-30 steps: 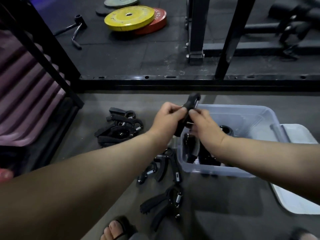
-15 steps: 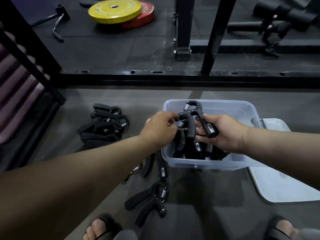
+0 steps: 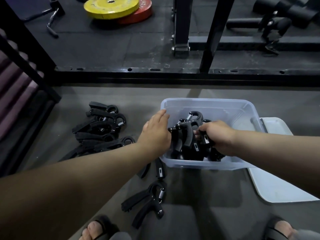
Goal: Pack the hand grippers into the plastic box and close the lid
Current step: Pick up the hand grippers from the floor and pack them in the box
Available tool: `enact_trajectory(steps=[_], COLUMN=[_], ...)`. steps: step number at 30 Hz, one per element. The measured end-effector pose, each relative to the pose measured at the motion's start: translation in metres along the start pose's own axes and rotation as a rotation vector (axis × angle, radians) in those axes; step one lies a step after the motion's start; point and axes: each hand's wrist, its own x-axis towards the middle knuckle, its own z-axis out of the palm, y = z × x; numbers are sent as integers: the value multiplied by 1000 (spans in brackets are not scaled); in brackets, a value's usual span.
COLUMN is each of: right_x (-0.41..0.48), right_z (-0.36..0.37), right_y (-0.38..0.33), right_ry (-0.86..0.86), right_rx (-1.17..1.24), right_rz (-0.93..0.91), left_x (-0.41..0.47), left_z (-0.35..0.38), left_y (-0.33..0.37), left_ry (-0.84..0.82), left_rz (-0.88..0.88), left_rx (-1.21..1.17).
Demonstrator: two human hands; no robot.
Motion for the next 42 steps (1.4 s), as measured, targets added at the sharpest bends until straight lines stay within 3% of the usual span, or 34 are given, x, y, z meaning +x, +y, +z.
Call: enact_trajectory(steps=[8, 13, 18, 20, 27, 34, 42], right_x=[25, 32, 29, 31, 38, 35, 35], right_z=[5, 8, 4, 5, 15, 23, 14], right_y=[5, 13, 10, 6, 9, 8, 4], right_ry=[-52, -16, 109, 116, 121, 57, 12], right_rx=[31, -93, -825, -986, -971, -1205, -1159], right_rz=[44, 29, -120, -205, -279, -342, -292], left_x=[2, 3, 2, 1, 1, 0, 1], left_z=[5, 6, 8, 9, 9, 8, 7], left_y=[-5, -8, -9, -10, -12, -12, -11], left_ry=[21, 45, 79, 85, 94, 88, 82], left_rz=[34, 38, 53, 58, 70, 64, 64], left_rx=[54, 40, 21, 13, -8, -11, -12])
